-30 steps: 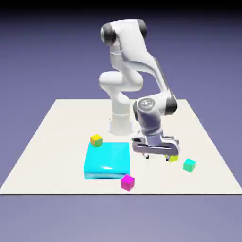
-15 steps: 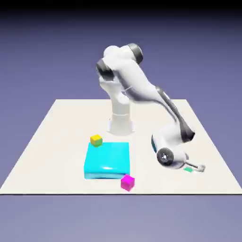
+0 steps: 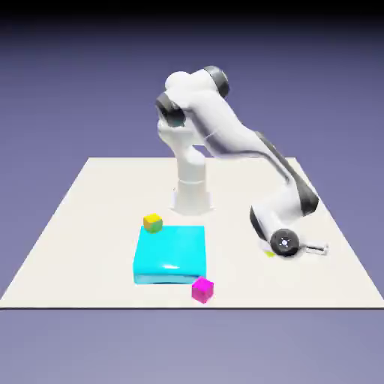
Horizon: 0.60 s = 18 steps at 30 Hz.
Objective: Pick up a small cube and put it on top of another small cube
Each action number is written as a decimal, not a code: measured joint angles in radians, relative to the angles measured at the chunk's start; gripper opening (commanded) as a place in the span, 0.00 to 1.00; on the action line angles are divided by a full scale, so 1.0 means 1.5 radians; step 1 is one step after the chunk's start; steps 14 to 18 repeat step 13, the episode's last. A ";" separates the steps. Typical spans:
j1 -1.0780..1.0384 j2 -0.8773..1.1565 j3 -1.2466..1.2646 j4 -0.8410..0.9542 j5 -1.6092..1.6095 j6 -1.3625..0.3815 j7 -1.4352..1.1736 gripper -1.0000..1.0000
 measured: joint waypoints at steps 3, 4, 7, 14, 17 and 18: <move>0.007 -0.009 0.023 0.008 -0.087 -0.084 -0.032 0.00; 0.009 -0.012 0.030 0.011 -0.116 -0.112 -0.043 0.00; 0.011 -0.010 0.032 -0.011 -0.144 -0.107 -0.051 0.00; 0.012 -0.001 0.026 -0.053 -0.152 -0.059 -0.051 1.00; 0.012 -0.001 0.026 -0.053 -0.152 -0.059 -0.051 1.00; 0.012 -0.001 0.026 -0.053 -0.152 -0.059 -0.051 1.00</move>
